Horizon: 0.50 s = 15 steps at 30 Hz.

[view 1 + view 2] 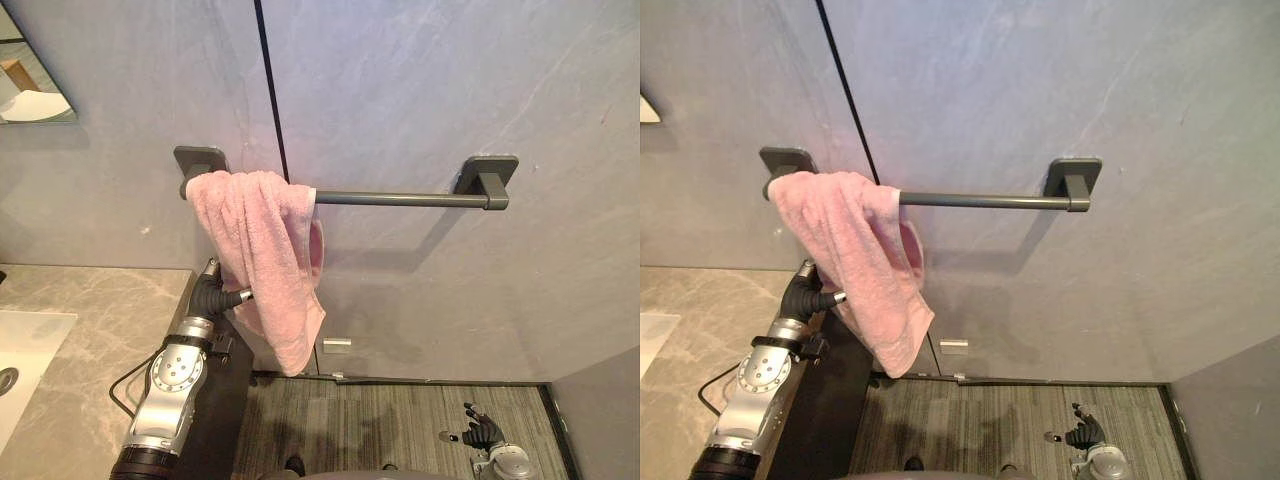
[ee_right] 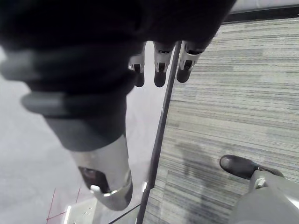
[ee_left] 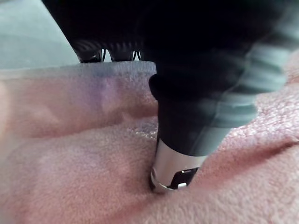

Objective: Organize washtable

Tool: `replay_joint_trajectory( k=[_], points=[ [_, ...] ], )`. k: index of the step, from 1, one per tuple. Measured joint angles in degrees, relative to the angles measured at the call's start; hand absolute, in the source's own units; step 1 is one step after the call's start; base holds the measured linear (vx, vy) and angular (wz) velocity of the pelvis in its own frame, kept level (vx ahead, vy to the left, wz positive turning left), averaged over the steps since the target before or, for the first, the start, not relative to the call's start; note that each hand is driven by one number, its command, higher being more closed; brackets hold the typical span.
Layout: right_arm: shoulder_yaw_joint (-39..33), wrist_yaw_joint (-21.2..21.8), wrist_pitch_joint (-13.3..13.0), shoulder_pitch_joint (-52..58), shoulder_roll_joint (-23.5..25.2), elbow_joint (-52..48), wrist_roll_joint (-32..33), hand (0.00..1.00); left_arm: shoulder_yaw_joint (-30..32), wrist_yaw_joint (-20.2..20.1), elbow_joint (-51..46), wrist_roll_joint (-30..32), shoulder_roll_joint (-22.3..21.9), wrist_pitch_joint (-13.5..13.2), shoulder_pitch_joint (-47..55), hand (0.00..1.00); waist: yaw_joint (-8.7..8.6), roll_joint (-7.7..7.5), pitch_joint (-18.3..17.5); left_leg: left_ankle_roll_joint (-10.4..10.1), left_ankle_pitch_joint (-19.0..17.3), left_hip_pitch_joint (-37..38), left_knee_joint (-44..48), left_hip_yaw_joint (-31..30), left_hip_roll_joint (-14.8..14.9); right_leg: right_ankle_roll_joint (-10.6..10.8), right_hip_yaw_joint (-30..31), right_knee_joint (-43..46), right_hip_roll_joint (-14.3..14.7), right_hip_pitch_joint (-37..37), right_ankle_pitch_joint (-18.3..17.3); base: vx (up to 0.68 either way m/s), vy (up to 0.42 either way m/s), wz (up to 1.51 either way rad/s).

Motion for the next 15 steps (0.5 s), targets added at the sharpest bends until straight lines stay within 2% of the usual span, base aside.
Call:
replay_joint_trajectory(
  k=[2, 9, 10, 15],
  points=[
    [0.0, 0.0, 0.0, -0.15, -0.01, -0.01, 0.0, 0.0, 0.02, 0.02, 0.0, 0.36, 0.0, 0.0, -0.09, 1.0, -0.56, -0.26, -0.14, 0.0, 0.0, 0.05, -0.05, 0.0, -0.01, 0.0, 0.06, -0.07, 0.01, 0.0, 0.0, 0.01, -0.005, -0.02],
    [0.05, 0.04, 0.0, 0.02, 0.0, 0.0, -0.04, 0.0, 0.02, 0.01, 0.13, 0.43, 0.0, 0.0, -0.53, 1.0, -0.61, -0.46, -0.14, 0.01, -0.01, 0.49, -0.14, 0.01, 0.01, -0.01, 0.26, -0.04, 0.04, 0.23, 0.0, -0.01, -0.009, -0.01],
    [0.08, 0.04, 0.0, 0.02, 0.0, 0.0, -0.04, 0.0, 0.02, 0.01, 0.14, 0.43, 0.0, 0.0, -0.53, 0.0, -0.61, -0.48, -0.15, 0.01, -0.01, 0.53, -0.16, 0.01, 0.01, -0.01, 0.25, -0.03, 0.04, 0.23, 0.0, -0.04, -0.013, -0.02],
    [0.44, 0.04, 0.0, 0.03, 0.0, 0.0, -0.05, 0.0, 0.02, 0.04, 0.17, 0.43, -0.03, 0.02, -0.53, 0.0, -0.62, -0.81, -0.34, 0.06, 0.08, 0.89, -0.99, -0.01, -0.02, 0.01, 0.11, -0.1, 0.06, 0.18, 0.01, -0.01, -0.005, -0.01]
  ],
)
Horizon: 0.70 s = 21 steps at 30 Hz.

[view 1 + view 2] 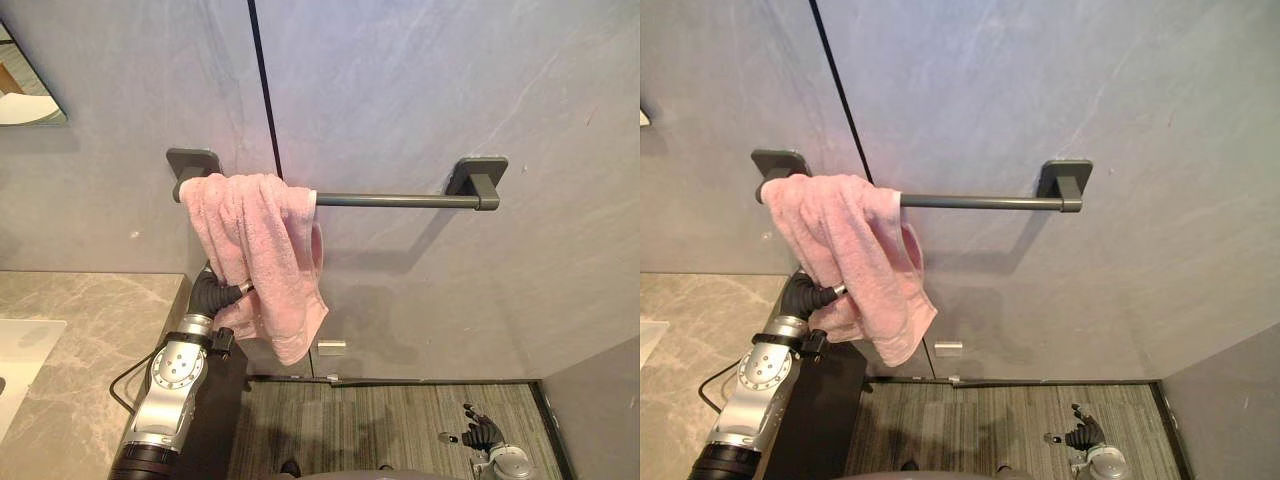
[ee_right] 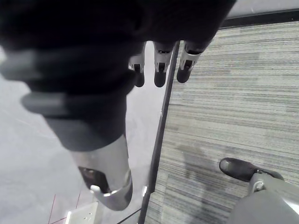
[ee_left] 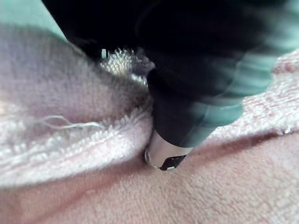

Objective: Organize washtable

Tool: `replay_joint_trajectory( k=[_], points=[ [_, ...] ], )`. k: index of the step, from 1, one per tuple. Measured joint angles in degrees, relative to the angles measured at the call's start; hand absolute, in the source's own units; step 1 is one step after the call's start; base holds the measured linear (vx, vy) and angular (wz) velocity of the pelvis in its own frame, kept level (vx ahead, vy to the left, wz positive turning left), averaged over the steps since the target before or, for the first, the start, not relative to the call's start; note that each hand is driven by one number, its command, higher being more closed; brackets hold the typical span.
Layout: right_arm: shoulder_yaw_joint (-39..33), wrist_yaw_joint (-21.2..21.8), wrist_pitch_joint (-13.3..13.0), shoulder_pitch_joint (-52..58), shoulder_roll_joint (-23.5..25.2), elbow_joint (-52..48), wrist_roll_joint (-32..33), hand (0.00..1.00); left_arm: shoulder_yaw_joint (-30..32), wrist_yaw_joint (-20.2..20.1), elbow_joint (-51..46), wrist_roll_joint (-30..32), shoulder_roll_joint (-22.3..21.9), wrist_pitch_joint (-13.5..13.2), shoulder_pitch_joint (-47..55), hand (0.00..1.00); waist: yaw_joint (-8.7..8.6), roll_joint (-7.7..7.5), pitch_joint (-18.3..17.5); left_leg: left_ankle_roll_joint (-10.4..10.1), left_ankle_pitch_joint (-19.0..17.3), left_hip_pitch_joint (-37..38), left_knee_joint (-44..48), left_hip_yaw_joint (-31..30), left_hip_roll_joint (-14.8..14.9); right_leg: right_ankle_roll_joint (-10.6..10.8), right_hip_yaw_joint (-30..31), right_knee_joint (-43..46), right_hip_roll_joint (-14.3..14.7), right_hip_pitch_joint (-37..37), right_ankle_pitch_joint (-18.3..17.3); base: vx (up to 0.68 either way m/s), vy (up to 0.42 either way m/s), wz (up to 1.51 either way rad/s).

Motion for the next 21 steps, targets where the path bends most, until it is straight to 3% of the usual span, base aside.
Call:
replay_joint_trajectory(
  k=[21],
  points=[
    [1.2, -0.02, 0.04, 0.46, 0.06, 0.13, -1.39, 0.0, 2.41, -0.47, -4.92, -0.71, -1.76, -0.02, 2.89, 0.0, 0.0, -0.33, -0.11, 0.0, -0.01, 0.86, -0.23, -0.31, -0.16, 0.03, -0.25, -0.38, -0.16, 0.97, -0.03, -0.02, -0.009, 0.0]
  ],
)
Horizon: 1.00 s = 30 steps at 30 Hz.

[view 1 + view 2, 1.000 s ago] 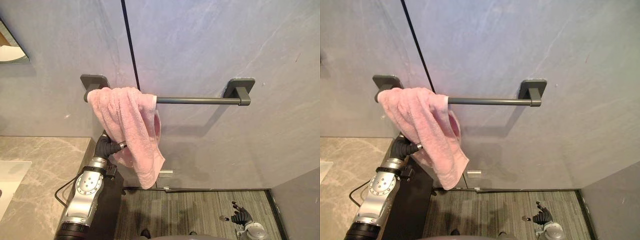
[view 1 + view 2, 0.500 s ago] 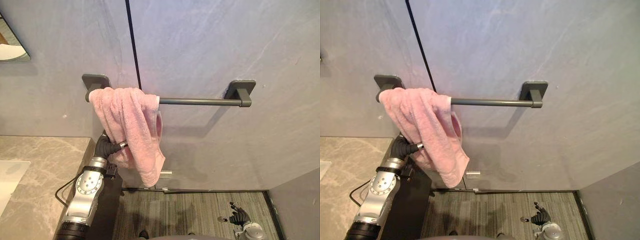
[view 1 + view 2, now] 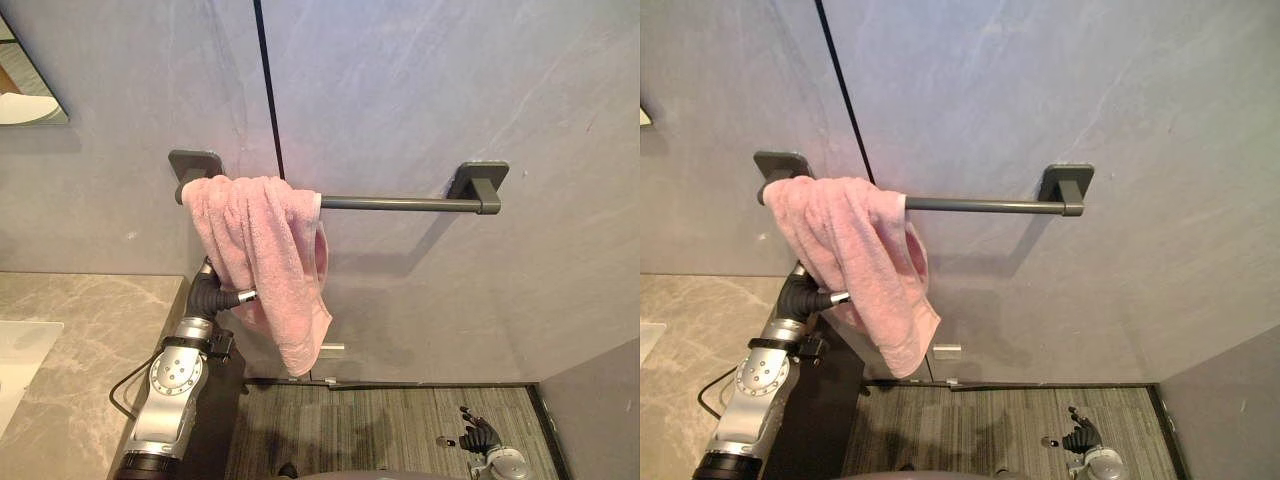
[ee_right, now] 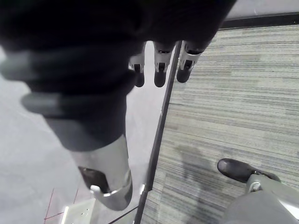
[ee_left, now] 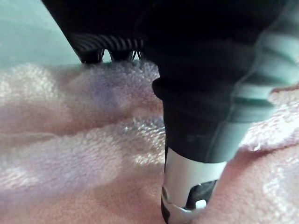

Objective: Organize washtable

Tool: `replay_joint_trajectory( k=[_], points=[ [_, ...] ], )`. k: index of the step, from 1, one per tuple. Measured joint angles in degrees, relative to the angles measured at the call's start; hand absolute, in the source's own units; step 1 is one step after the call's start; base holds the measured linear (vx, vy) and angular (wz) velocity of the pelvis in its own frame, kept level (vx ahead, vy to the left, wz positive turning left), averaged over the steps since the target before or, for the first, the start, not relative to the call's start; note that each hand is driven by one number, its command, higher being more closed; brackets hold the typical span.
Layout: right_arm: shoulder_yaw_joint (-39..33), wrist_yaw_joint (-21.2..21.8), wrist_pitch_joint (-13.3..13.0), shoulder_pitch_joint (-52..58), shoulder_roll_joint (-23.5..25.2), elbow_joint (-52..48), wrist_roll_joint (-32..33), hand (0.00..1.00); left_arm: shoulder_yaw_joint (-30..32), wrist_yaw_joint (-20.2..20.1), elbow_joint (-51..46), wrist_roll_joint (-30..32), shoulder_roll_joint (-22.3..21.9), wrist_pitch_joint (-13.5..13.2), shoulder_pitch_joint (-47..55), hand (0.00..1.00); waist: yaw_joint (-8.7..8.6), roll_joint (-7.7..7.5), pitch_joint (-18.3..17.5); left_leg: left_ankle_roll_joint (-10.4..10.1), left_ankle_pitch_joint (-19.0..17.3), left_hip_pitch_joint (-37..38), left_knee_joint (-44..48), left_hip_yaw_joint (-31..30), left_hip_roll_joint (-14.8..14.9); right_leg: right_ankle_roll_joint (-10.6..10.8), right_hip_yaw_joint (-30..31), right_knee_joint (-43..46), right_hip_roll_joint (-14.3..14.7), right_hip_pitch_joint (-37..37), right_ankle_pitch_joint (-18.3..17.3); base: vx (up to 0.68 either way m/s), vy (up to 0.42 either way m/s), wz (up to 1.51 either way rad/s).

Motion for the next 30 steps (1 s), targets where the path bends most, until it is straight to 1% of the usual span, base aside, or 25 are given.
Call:
replay_joint_trajectory(
  k=[2, 7, 9, 15, 30],
  points=[
    [0.0, 0.01, 0.01, 0.04, 0.0, 0.0, -0.47, 0.0, 0.41, -0.8, -0.76, -1.13, 0.02, -0.03, 0.37, 0.0, 0.06, 0.01, 0.01, 0.0, 0.0, 0.0, 0.0, -0.06, -0.01, 0.01, -0.04, 0.02, -0.01, 0.0, -0.01, 0.0, 0.0, 0.0],
    [0.01, 0.01, 0.0, 0.0, -0.01, -0.01, -1.32, 0.0, 0.77, -1.02, -2.47, -2.09, 0.04, -0.06, 1.88, 0.0, 0.08, 0.02, 0.01, 0.0, 0.0, 0.01, 0.0, -0.22, -0.02, 0.03, -0.17, 0.31, -0.02, -0.02, -0.22, 0.0, 0.0, 0.0],
    [0.0, 0.02, 0.0, 0.03, -0.02, -0.01, -2.01, 0.0, 2.34, -2.09, -4.22, -2.25, 0.06, -0.09, 3.09, 0.0, 0.12, 0.05, 0.03, 0.0, 0.0, 0.08, 0.0, -0.3, -0.02, 0.04, -0.22, 0.49, -0.03, -0.03, -0.35, 0.0, 0.0, 0.0],
    [0.0, 0.04, 0.0, 0.19, -0.09, -0.02, -2.68, 0.0, 5.21, -2.01, -4.68, -3.79, 0.38, -0.17, 3.79, 0.0, 0.3, 0.1, 0.06, 0.0, 0.0, 0.09, 0.04, -0.41, -0.05, 0.07, -0.29, 0.62, -0.08, -0.01, -0.39, 0.0, 0.0, 0.0],
    [0.01, 0.04, -0.01, 0.23, -0.11, -0.04, -3.22, 0.0, 9.8, -1.83, -3.92, -3.89, 0.68, -0.18, 4.79, 0.0, 0.48, -0.07, 0.14, 0.01, 0.0, -0.06, -0.02, -1.22, -0.44, 0.31, -0.91, 0.87, -0.49, 0.06, -0.89, 0.0, -0.002, 0.02]
  ],
)
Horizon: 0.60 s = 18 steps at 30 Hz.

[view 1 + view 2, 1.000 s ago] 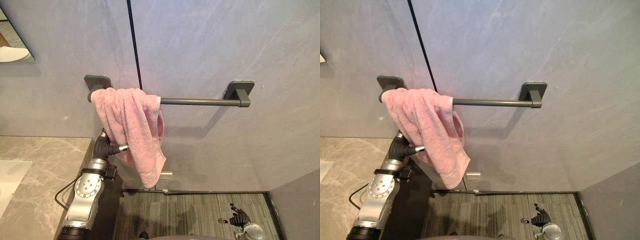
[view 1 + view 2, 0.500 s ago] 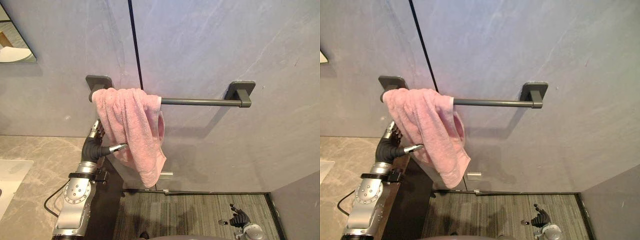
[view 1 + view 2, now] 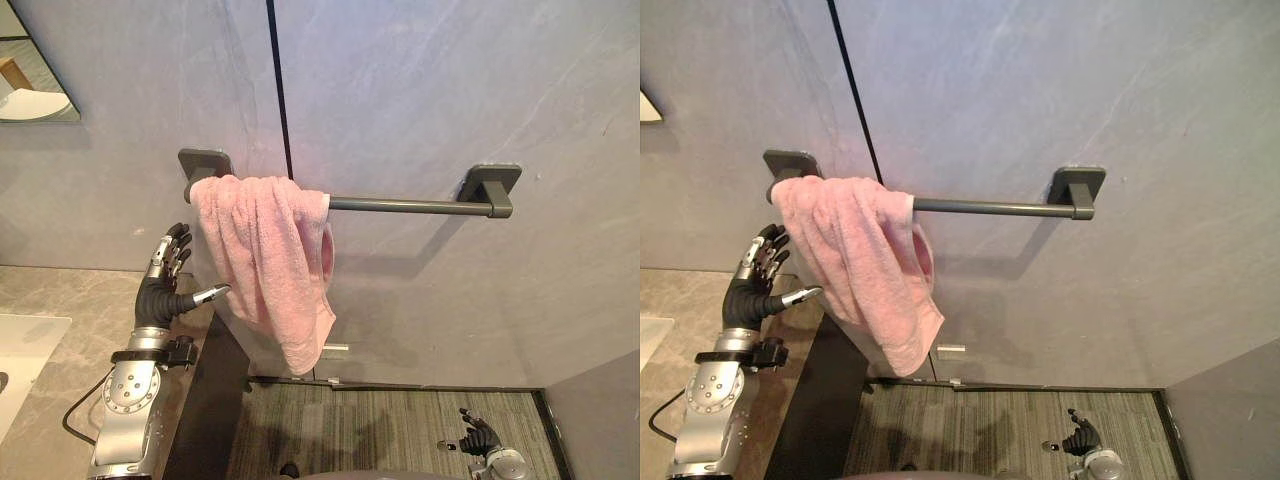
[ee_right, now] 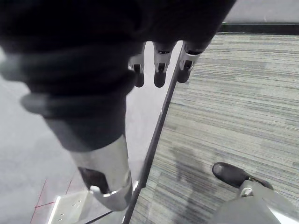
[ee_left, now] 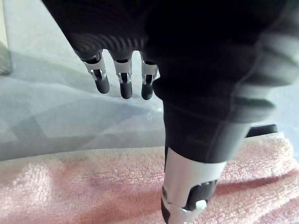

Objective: Organize washtable

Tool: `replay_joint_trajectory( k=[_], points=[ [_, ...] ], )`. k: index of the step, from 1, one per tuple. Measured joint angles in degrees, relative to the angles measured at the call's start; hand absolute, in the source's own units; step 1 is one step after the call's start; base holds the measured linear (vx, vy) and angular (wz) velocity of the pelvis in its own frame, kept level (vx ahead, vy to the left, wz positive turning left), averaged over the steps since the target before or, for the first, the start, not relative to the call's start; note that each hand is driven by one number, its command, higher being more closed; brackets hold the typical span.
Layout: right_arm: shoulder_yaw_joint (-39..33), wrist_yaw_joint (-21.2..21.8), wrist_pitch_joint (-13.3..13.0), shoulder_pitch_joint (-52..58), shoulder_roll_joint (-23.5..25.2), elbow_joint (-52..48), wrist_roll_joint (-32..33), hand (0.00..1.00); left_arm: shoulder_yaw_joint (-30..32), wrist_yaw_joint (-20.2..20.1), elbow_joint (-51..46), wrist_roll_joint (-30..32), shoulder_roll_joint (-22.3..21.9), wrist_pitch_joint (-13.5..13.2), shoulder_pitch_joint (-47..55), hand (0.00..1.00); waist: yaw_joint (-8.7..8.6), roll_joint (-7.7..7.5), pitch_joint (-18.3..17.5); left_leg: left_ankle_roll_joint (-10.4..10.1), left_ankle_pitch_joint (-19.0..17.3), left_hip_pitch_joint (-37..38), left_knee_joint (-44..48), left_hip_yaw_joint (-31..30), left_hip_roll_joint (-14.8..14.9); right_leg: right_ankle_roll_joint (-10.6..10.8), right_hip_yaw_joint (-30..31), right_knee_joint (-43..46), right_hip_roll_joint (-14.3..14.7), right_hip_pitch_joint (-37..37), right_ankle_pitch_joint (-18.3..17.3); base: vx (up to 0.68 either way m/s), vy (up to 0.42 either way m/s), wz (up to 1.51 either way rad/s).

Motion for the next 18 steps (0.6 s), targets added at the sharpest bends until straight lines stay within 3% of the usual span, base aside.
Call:
replay_joint_trajectory(
  k=[14, 15, 18],
  points=[
    [0.0, 0.0, 0.0, -0.02, 0.0, 0.0, -0.4, 0.0, 0.01, -0.03, 0.08, 0.55, 0.0, 0.01, -0.06, 0.0, -0.18, -0.06, -0.02, 0.0, 0.0, -0.07, -0.01, -0.03, 0.0, 0.0, -0.05, -0.11, 0.0, 0.0, 0.01, 0.0, 0.0, 0.0],
    [0.0, 0.0, 0.0, -0.02, 0.0, 0.0, -0.4, 0.0, -0.04, -0.04, 0.11, 0.66, 0.0, 0.02, -0.07, 1.0, -0.18, -0.06, -0.02, 0.0, 0.0, -0.06, -0.01, -0.03, 0.0, 0.0, -0.05, -0.12, 0.0, 0.0, 0.01, 0.0, 0.0, 0.0],
    [0.0, 0.0, 0.0, 0.08, 0.01, 0.01, -0.38, 0.0, -1.14, -0.04, 0.74, 0.74, 0.01, 0.02, -0.14, 1.0, -0.19, -0.06, -0.02, 0.0, 0.0, -0.06, -0.01, 0.01, 0.0, 0.01, 0.02, -0.12, 0.0, 0.0, 0.01, 0.0, 0.0, 0.0]
  ],
)
